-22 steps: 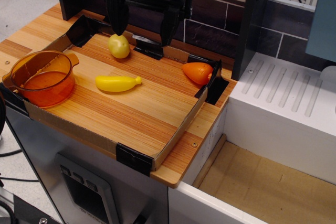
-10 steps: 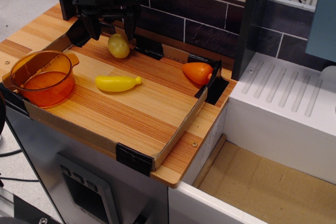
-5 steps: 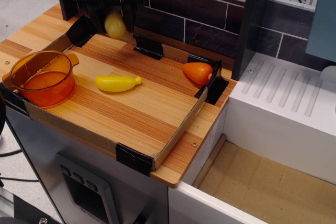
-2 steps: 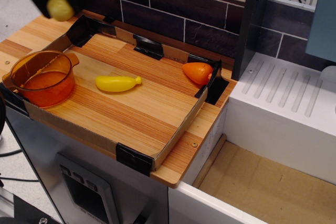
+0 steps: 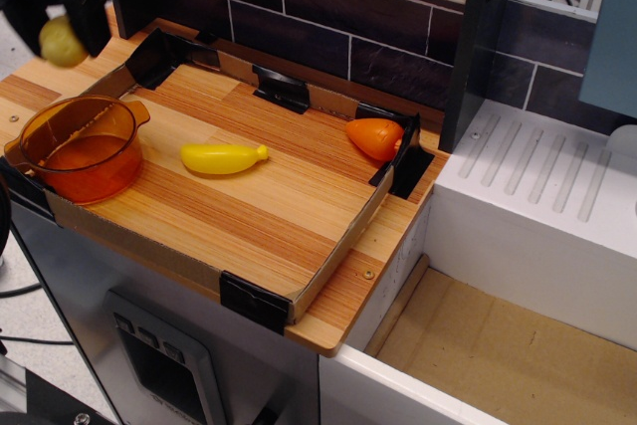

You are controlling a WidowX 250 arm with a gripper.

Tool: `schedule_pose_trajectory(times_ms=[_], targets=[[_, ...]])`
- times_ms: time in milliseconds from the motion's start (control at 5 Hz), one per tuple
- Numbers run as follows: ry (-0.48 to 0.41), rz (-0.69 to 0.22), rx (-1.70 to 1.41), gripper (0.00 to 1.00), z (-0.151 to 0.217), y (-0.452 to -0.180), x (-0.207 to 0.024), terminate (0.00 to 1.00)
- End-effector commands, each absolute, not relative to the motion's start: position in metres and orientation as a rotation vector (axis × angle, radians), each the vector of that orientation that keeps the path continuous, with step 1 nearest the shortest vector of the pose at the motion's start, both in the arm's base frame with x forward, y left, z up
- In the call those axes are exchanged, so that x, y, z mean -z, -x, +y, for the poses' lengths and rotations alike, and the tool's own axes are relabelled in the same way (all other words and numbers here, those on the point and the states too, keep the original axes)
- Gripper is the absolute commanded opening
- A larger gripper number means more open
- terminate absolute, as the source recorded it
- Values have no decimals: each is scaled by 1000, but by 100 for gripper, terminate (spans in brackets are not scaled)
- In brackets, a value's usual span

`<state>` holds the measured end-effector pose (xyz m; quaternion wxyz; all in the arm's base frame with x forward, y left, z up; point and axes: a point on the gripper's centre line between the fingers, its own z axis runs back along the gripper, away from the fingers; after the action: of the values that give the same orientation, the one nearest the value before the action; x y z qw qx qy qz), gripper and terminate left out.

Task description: Put potato in pot

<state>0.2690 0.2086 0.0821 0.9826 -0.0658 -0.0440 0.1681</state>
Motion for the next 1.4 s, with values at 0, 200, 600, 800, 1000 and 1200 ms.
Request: schedule_pose_trajectory(times_ms=[0,200,600,800,1000,1200], targets=[[58,-137,-262,0,204,-255,-75,0],[85,-126,-252,0,195,-253,-73,0],[132,-147,-273,100,194,-252,-87,0],[143,-164,-291,100,189,-254,-99,0],[131,-128,-300,100,171,-258,-129,0],[86,-104,-371,100,161,-272,-163,0]])
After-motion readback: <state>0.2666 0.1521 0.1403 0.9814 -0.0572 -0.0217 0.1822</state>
